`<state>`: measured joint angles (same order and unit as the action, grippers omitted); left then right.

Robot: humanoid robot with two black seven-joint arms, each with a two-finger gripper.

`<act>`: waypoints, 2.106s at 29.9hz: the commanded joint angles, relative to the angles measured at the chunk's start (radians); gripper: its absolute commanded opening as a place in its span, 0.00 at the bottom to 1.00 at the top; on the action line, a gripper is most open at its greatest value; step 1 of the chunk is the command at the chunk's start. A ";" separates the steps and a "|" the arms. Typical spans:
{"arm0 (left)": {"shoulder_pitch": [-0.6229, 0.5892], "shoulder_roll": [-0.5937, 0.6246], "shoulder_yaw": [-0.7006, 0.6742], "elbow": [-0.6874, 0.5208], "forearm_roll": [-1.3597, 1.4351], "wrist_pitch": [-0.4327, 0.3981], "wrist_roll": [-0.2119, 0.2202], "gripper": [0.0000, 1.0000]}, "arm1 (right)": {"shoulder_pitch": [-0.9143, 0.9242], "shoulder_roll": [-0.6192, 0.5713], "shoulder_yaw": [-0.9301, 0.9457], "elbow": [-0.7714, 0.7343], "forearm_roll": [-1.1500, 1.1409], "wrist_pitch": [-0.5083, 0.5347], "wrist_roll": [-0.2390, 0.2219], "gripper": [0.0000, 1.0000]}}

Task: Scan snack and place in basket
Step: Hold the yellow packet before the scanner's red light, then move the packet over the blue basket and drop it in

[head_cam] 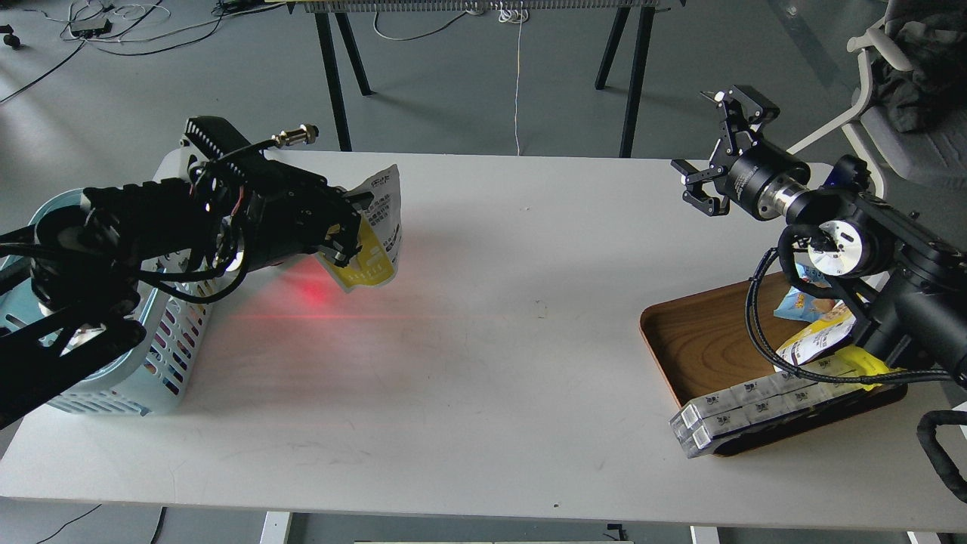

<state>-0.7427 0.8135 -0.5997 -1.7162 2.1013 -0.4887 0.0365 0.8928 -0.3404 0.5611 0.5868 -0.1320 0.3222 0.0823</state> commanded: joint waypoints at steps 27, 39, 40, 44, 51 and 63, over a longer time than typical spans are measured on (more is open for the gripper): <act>-0.027 0.006 0.009 0.000 0.054 0.000 0.028 0.00 | 0.000 0.001 -0.001 -0.002 0.000 0.000 -0.001 1.00; -0.057 0.012 0.093 0.001 0.078 0.000 0.028 0.00 | 0.000 0.001 -0.001 -0.002 0.000 0.000 0.001 1.00; -0.055 0.012 0.095 0.003 0.080 0.000 0.028 0.00 | 0.000 0.001 -0.001 -0.002 0.000 0.000 -0.001 1.00; -0.053 0.024 0.097 0.006 0.080 0.000 0.028 0.00 | 0.000 0.001 -0.001 -0.002 0.000 0.000 -0.001 1.00; -0.053 0.075 0.097 0.009 0.080 0.000 0.026 0.00 | 0.000 0.001 -0.001 -0.002 0.000 0.000 0.001 1.00; -0.061 0.113 0.078 0.004 0.080 0.000 0.010 0.00 | 0.001 0.006 -0.001 -0.001 0.000 0.000 -0.001 1.00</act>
<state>-0.7987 0.9014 -0.5044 -1.7079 2.1817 -0.4887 0.0555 0.8929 -0.3332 0.5599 0.5859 -0.1319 0.3222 0.0815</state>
